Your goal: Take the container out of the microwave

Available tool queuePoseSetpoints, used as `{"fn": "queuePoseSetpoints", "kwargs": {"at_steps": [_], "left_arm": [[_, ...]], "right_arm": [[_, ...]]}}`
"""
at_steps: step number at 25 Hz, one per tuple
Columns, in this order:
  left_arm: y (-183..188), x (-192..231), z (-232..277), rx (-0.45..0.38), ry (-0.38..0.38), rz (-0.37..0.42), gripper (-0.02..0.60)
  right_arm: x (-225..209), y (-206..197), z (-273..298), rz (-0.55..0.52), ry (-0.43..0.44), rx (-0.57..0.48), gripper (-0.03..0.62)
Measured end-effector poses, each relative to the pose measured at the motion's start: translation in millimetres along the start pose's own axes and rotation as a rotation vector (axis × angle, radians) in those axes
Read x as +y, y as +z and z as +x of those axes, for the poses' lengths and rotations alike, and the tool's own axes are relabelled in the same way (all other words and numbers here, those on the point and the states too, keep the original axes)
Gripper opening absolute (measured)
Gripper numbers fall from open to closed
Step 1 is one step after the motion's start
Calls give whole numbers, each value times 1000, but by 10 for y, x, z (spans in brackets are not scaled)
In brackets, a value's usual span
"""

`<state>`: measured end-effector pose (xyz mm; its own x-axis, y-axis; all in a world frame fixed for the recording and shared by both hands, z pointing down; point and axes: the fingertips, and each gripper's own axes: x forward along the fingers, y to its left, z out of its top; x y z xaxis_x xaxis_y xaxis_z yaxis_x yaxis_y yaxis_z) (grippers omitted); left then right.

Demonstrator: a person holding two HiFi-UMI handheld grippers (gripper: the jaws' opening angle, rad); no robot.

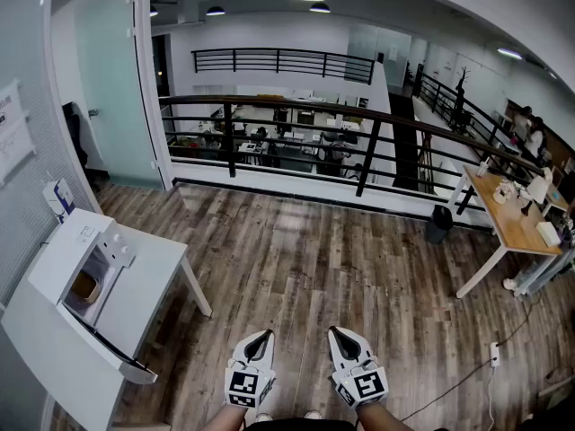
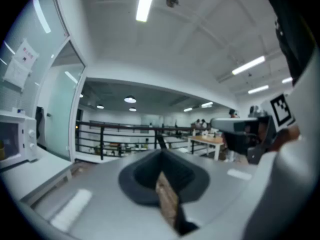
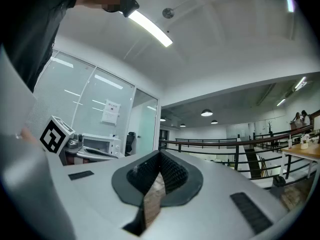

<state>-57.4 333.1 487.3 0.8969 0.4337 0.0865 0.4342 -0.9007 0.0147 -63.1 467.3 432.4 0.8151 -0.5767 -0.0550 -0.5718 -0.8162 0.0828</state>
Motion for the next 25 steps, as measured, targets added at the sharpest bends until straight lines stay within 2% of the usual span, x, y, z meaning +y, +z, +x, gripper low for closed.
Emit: {"fn": "queuePoseSetpoints", "kwargs": {"at_steps": [9, 14, 18, 25], "left_arm": [[101, -110, 177, -9, 53, 22, 6], [49, -251, 297, -2, 53, 34, 6], [43, -390, 377, 23, 60, 27, 6], [-20, -416, 431, 28, 124, 9, 6]], "right_arm": [[-298, 56, -126, -6, -19, -23, -2], [-478, 83, -215, 8, -20, -52, -2], [-546, 84, -282, 43, 33, -86, -2], [-616, 21, -213, 72, 119, -102, -2]]}}
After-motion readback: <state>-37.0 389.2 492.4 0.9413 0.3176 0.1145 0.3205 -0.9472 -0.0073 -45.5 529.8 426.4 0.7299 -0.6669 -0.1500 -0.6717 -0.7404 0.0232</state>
